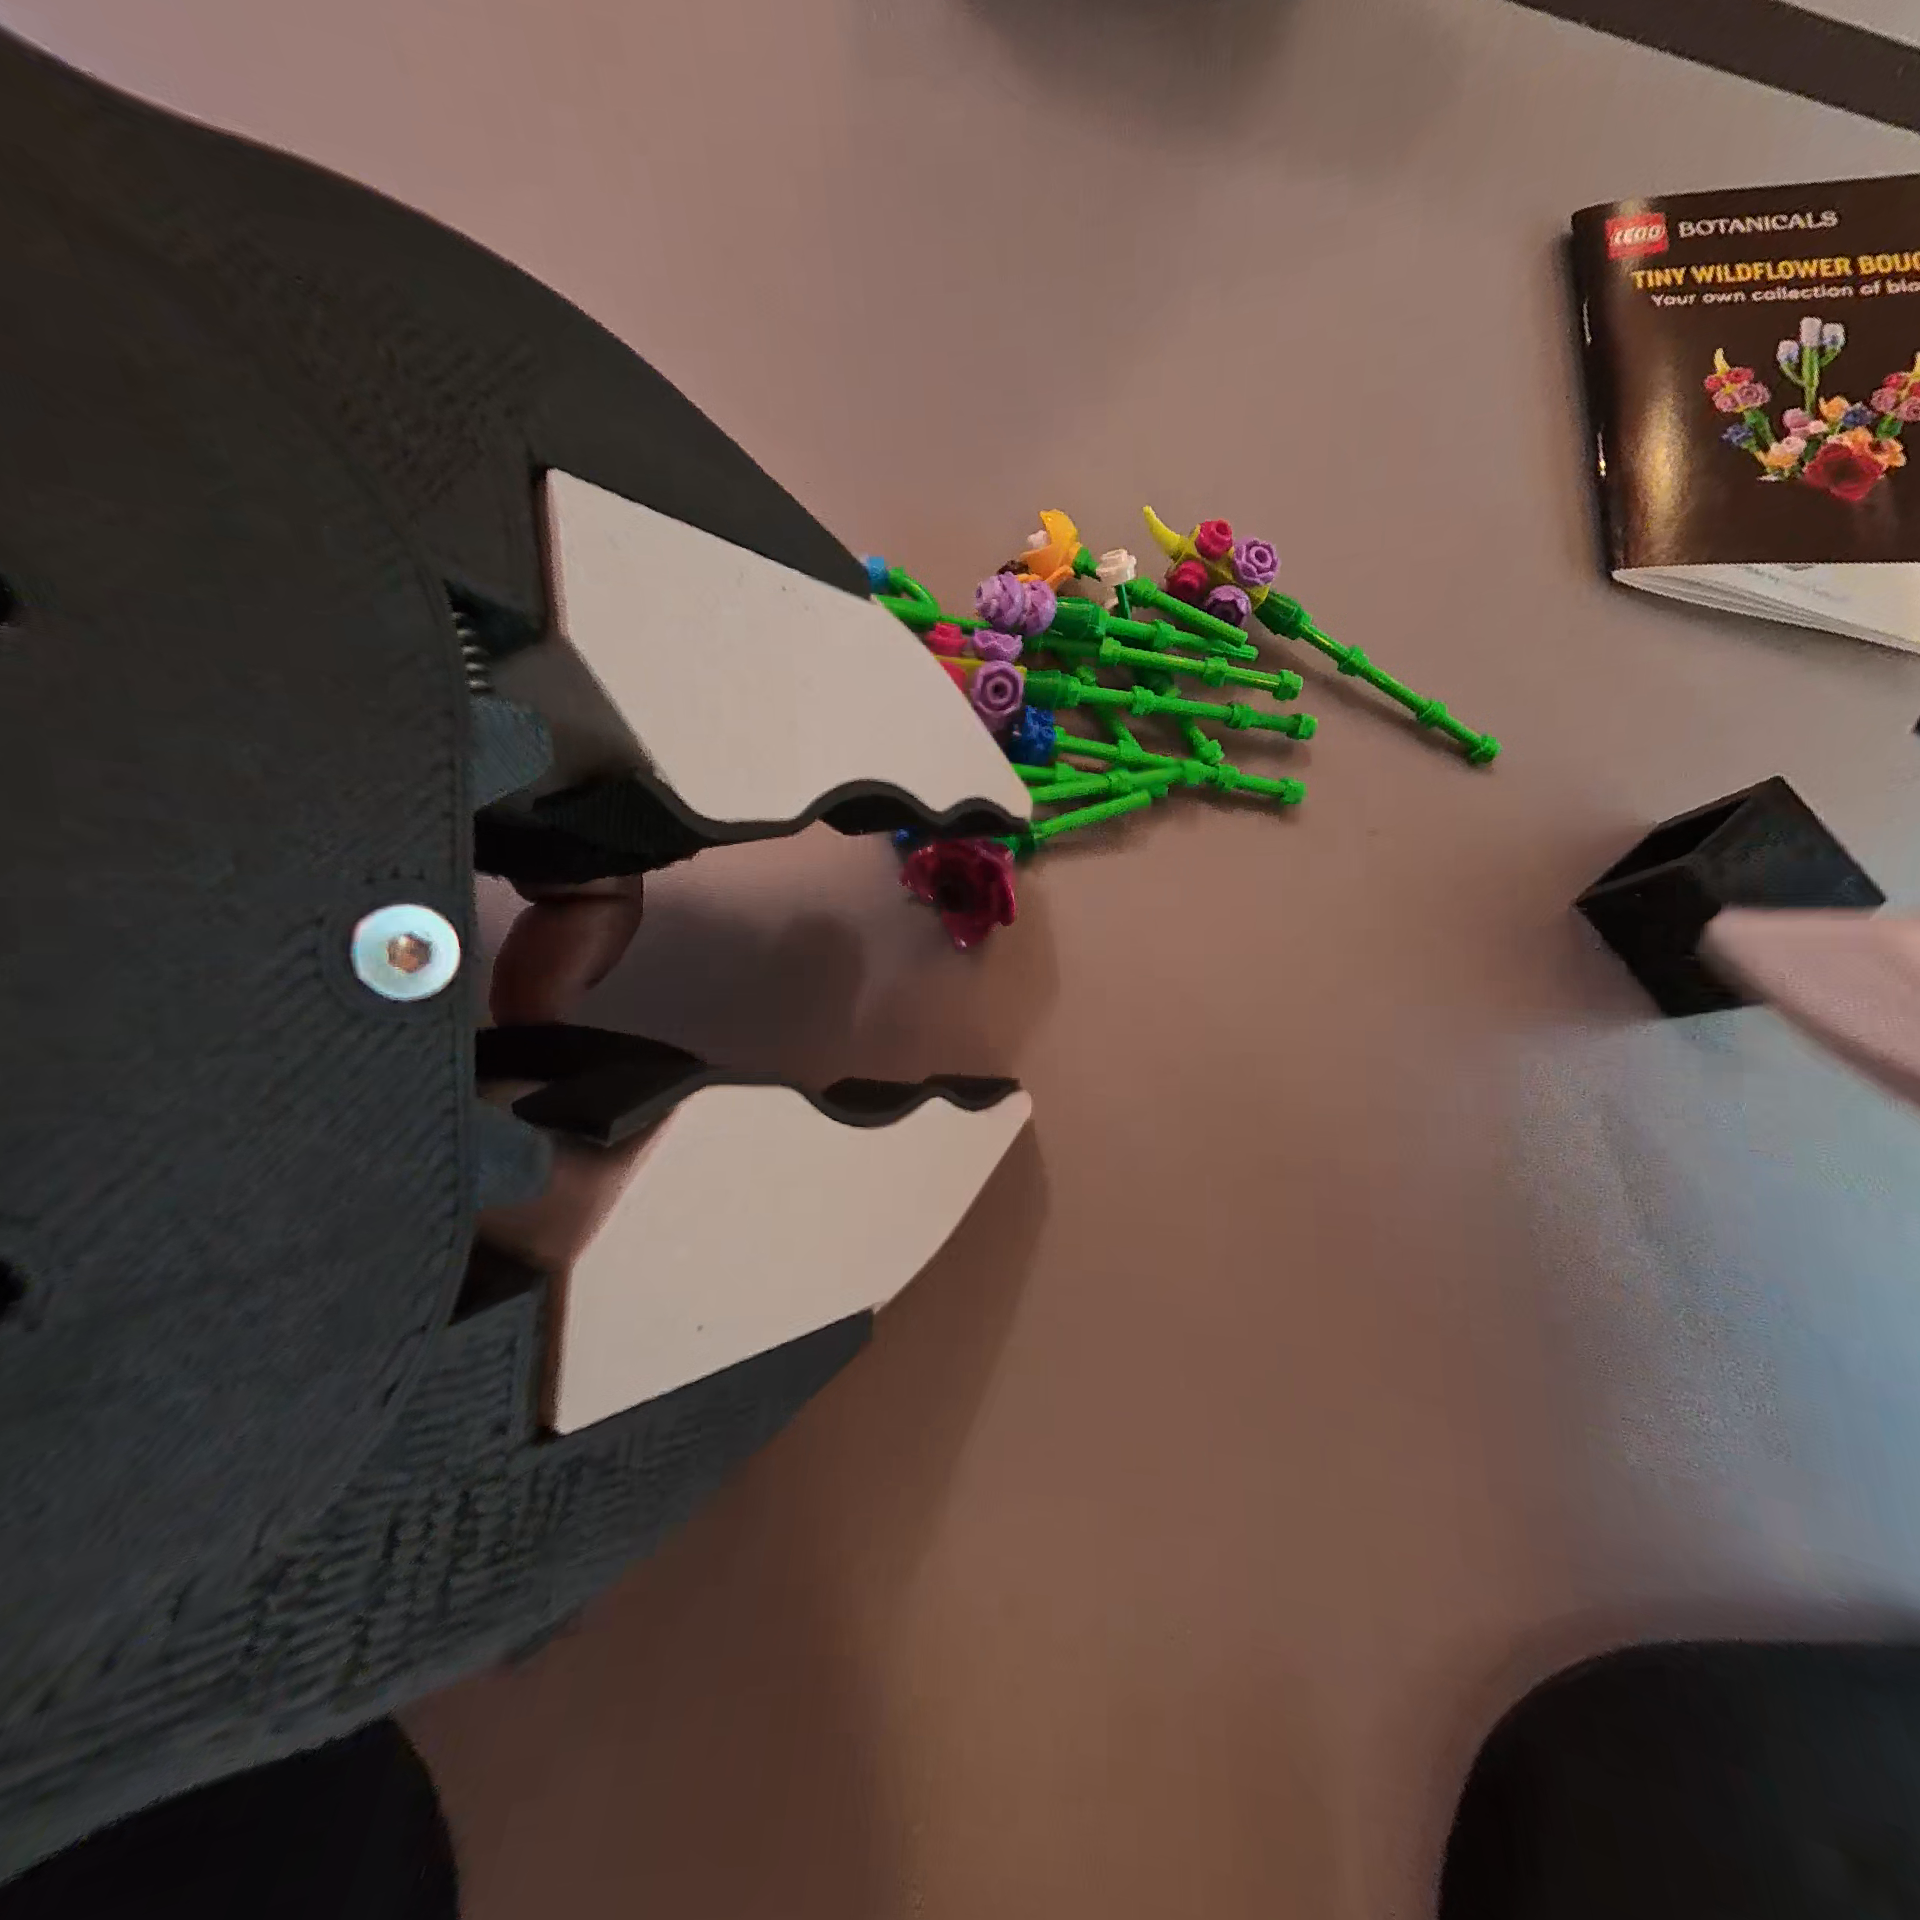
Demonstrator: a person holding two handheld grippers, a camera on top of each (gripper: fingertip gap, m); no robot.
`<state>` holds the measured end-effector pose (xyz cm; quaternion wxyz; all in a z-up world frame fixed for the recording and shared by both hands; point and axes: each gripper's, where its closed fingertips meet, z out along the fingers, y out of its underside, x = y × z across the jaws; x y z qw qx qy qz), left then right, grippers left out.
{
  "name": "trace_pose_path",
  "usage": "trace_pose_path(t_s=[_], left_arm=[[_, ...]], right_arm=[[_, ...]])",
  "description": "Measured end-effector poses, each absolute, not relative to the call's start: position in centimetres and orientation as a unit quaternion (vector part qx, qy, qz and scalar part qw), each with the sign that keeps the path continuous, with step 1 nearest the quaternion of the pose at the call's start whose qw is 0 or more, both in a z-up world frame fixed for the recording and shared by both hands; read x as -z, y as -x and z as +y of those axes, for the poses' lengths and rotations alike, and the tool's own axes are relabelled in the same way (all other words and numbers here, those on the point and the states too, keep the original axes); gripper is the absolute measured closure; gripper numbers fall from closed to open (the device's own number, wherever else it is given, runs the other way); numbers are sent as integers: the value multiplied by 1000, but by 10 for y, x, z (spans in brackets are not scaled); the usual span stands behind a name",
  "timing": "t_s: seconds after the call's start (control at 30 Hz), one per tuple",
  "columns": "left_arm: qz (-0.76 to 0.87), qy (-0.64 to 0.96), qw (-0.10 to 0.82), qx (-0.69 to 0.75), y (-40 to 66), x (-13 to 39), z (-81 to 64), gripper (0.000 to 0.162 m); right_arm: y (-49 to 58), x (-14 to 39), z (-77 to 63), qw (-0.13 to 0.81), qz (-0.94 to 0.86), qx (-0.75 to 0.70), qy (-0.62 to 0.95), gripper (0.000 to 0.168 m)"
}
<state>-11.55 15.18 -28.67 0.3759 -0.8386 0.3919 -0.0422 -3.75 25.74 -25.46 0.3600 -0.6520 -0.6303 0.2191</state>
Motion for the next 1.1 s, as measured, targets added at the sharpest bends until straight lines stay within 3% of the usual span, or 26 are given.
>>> trace_pose_path(t_s=[0.07, 0.23, 0.33, 0.47, 0.63, 0.77, 1.03, 1.1], left_arm=[[391, 841, 374, 30, 121, 287, 150, 129], [372, 851, 370, 16, 136, 286, 146, 145], [363, 848, 386, 7, 142, 285, 146, 144], [356, 847, 396, -1, 143, 283, 148, 135], [382, 839, 387, -1, 131, 286, 147, 132], [389, 834, 391, -18, 132, 286, 147, 132], [275, 880, 385, -31, 167, 282, 153, 120], [259, 886, 384, -32, 169, 283, 153, 119]], right_arm=[[61, 230, 241, 390, -658, -246, 595, 138], [90, 267, 252, 229, -721, -173, 630, 139], [95, 293, 263, 169, -724, -142, 653, 138], [87, 293, 265, 159, -685, -140, 697, 162], [55, 294, 241, 145, -642, -138, 740, 163], [54, 285, 220, 133, -641, -175, 735, 145], [126, 266, 214, 201, -786, -207, 547, 123], [138, 273, 220, 188, -801, -193, 535, 126]])
